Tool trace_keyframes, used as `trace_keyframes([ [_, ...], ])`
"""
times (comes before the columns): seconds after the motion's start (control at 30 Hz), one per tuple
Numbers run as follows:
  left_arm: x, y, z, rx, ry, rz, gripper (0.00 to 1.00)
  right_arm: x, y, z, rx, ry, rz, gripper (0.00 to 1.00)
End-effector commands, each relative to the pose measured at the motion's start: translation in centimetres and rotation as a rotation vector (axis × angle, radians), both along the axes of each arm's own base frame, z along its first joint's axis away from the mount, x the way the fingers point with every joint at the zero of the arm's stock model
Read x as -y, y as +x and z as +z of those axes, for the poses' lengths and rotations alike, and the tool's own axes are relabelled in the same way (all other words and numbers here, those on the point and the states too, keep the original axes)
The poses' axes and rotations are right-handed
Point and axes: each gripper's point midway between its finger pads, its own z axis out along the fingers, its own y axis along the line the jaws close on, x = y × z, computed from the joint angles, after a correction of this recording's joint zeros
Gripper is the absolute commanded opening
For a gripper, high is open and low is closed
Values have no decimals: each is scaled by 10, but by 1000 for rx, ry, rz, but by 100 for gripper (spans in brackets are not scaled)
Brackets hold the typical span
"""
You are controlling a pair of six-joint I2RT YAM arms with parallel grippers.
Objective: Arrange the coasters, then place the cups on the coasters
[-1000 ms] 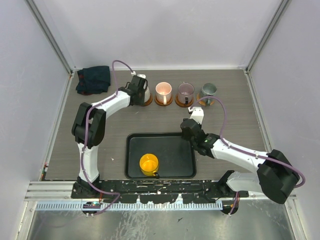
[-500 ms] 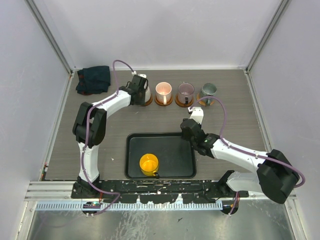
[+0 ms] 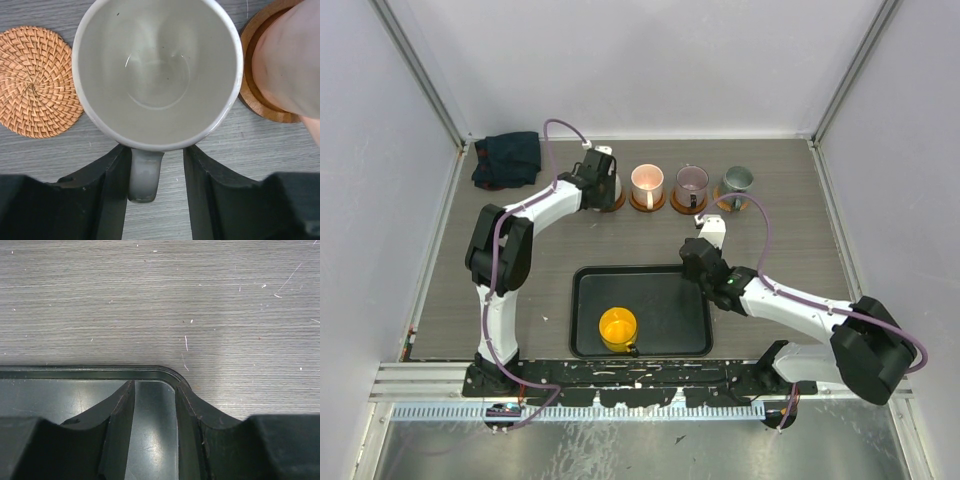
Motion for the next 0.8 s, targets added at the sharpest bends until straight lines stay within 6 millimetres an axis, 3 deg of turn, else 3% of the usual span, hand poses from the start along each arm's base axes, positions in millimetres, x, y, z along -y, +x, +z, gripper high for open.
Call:
trace_keyframes([
  [0.0,7,15,29,98,-50,20,47,-11,10,15,46,61,-10,44],
  [0.53,13,-7,31,81,-74,9,54,-14,5,18,45,105,2,43],
  [0.77,14,-8,30,84,-68,7,55,-13,3,18,49,108,0,43],
])
